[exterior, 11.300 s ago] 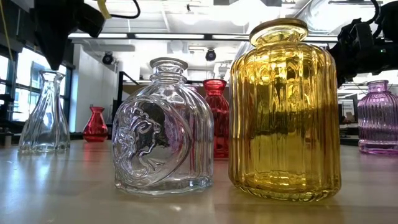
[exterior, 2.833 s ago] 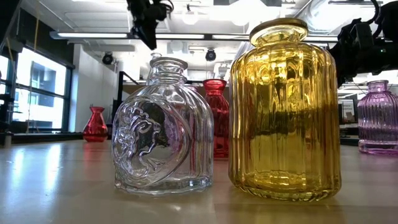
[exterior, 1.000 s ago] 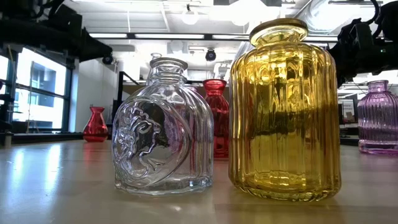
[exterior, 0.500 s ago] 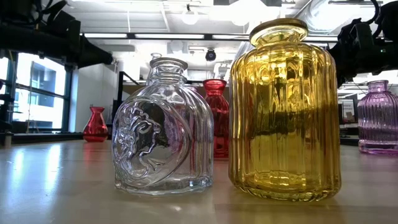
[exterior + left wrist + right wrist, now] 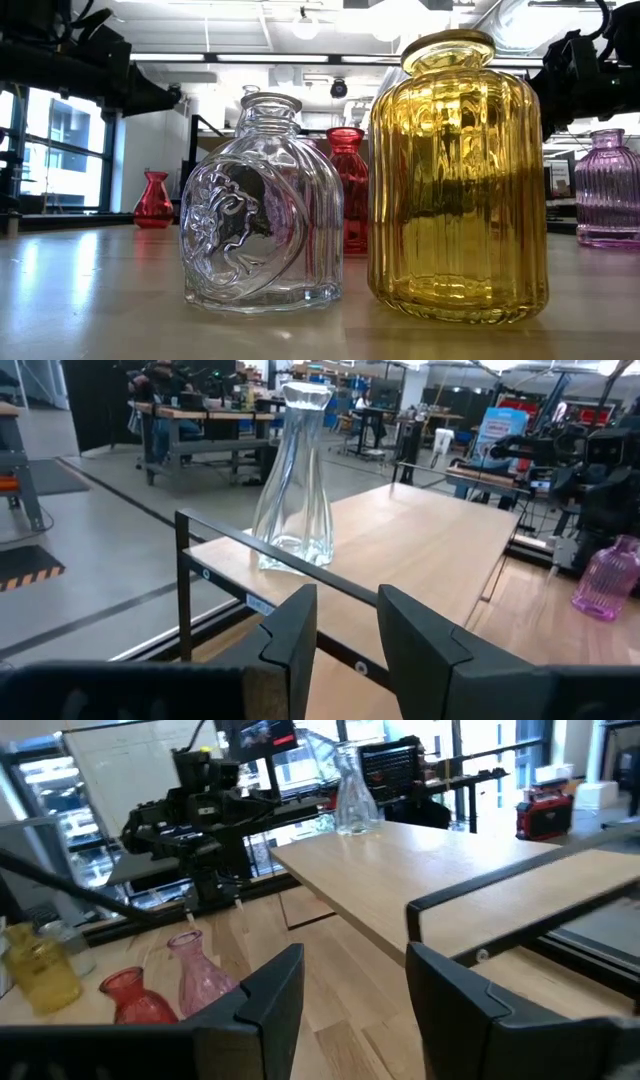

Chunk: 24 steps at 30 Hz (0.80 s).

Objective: Sort vases onto shelf
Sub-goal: Put the top left purple vase on the shelf

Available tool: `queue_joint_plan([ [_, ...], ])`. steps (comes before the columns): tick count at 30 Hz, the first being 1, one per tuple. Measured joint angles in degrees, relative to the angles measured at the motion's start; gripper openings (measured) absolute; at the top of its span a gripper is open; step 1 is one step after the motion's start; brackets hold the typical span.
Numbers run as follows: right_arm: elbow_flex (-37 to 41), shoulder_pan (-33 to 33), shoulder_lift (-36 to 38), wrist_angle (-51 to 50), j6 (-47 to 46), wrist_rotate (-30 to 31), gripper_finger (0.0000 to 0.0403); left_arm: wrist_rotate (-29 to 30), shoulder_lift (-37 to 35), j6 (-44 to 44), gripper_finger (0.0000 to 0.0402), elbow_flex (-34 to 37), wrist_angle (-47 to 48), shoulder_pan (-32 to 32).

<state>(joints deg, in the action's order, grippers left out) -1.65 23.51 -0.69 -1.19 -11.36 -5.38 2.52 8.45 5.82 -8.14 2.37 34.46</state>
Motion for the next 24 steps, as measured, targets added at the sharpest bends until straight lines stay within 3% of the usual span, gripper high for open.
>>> queue_joint_plan([
  [12, 0.00, 0.00, 0.00, 0.07, -28.33, 4.82, 0.0161, 0.98, 0.00, 0.00, 0.0101, 0.00, -0.04, 0.00],
  [18, 0.00, 0.00, 0.00, 0.52, -31.01, 8.45, 0.0161, 1.23, 0.00, 0.52, 0.0101, 0.00, -0.04, 0.00],
  [24, -0.32, 0.00, -0.02, 4.24, -38.07, 7.77, 0.0161, 1.27, 0.00, 1.07, 0.0101, 0.00, -0.07, 0.00],
])
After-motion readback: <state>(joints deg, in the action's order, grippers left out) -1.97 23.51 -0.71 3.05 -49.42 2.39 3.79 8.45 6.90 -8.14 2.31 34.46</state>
